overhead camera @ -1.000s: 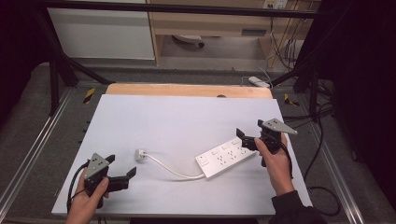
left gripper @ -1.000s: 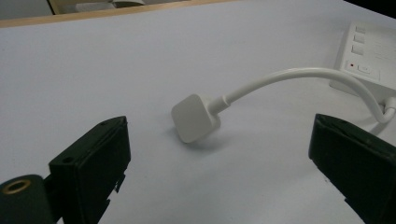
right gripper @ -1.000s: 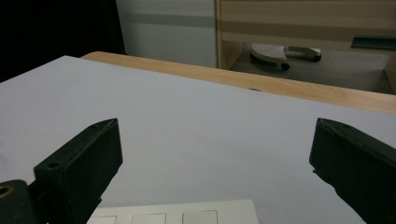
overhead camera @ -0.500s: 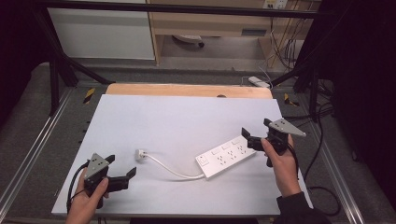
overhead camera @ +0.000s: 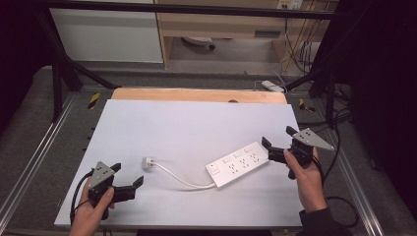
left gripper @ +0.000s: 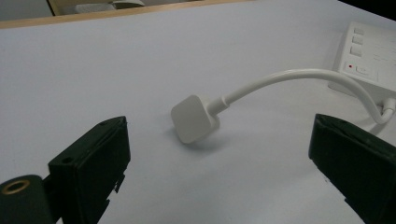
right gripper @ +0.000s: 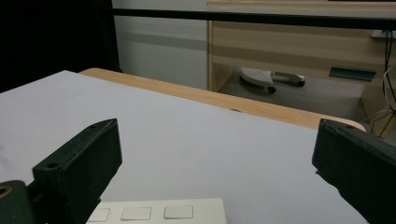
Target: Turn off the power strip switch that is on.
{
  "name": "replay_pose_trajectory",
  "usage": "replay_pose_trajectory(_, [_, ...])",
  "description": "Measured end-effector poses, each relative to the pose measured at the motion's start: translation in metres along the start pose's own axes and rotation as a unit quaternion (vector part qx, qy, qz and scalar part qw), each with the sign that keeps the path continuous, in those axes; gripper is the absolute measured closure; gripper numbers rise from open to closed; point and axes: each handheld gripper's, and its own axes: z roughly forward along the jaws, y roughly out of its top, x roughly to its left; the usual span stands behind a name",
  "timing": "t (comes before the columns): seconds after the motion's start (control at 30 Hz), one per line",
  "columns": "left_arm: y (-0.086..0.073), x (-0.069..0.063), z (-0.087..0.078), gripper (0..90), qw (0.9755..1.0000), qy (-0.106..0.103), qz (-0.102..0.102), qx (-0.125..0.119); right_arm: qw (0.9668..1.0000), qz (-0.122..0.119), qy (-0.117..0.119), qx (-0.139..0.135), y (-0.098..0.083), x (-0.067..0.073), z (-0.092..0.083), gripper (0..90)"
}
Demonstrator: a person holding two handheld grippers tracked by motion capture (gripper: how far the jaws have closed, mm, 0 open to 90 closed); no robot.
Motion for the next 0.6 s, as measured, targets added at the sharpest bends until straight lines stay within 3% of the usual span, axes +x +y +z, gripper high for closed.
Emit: replay_pose_trajectory(0.6, [0.0, 0.0, -0.001, 5.6, 1.0, -0.001, 0.001, -0.001, 0.9998, 0.002, -0.019, -0.001, -0.016, -0.015, -0.032, 1.8])
